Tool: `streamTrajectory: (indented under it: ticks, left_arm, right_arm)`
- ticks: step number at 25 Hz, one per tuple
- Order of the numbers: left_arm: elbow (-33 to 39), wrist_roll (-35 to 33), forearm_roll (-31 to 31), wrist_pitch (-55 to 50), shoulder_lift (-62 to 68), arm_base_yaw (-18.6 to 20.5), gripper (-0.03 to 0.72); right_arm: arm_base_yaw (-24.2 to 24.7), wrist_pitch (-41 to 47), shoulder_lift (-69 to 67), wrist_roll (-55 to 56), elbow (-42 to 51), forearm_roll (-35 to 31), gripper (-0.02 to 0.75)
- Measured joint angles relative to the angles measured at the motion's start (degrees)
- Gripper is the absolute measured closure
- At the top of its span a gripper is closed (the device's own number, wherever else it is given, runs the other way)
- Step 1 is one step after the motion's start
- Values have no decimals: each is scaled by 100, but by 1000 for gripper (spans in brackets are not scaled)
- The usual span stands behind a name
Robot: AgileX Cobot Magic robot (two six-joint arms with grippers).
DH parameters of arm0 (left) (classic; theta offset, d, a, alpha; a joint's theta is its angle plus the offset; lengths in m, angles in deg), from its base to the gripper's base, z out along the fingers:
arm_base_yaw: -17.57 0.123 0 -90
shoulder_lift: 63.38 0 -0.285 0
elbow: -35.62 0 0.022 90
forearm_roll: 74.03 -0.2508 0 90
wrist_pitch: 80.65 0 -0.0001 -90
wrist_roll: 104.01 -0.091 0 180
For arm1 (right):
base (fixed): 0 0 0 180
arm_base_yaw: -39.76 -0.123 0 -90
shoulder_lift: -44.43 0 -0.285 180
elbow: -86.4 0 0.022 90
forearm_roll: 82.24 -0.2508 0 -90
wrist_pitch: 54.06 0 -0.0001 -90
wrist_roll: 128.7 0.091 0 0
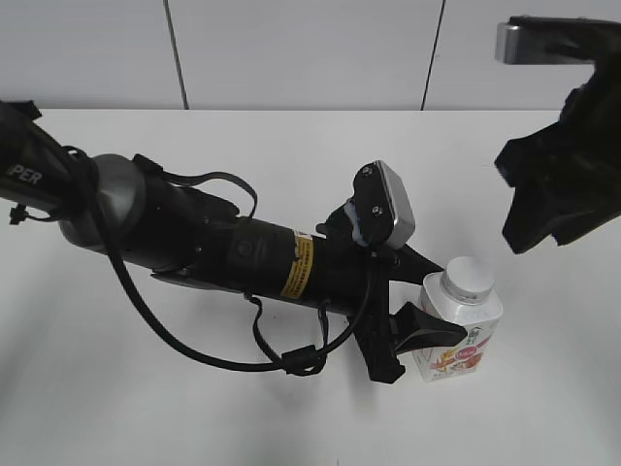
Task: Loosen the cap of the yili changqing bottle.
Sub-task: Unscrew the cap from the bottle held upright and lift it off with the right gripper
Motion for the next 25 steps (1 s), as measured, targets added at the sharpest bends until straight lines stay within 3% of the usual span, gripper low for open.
streamTrajectory:
  ticks: [5, 10, 16, 22, 25]
  left_arm:
    - [0, 0, 0, -10, 0, 0, 246]
    - [0, 0, -6, -11, 0, 0, 246]
    - [-4, 0, -6, -16, 0, 0, 246]
    - [-4, 0, -6, -16, 0, 0, 246]
    - [-4, 0, -6, -16, 0, 0, 247]
  right_arm:
    - [-323, 1, -415, 249, -25, 4, 372]
    - [-348, -18, -534, 428, -29, -177, 372]
    - [-348, -264, -534, 585, -31, -300, 297]
    - [-348, -441, -534, 614, -31, -297, 286]
    - [-353, -479, -534, 181, -31, -239, 286]
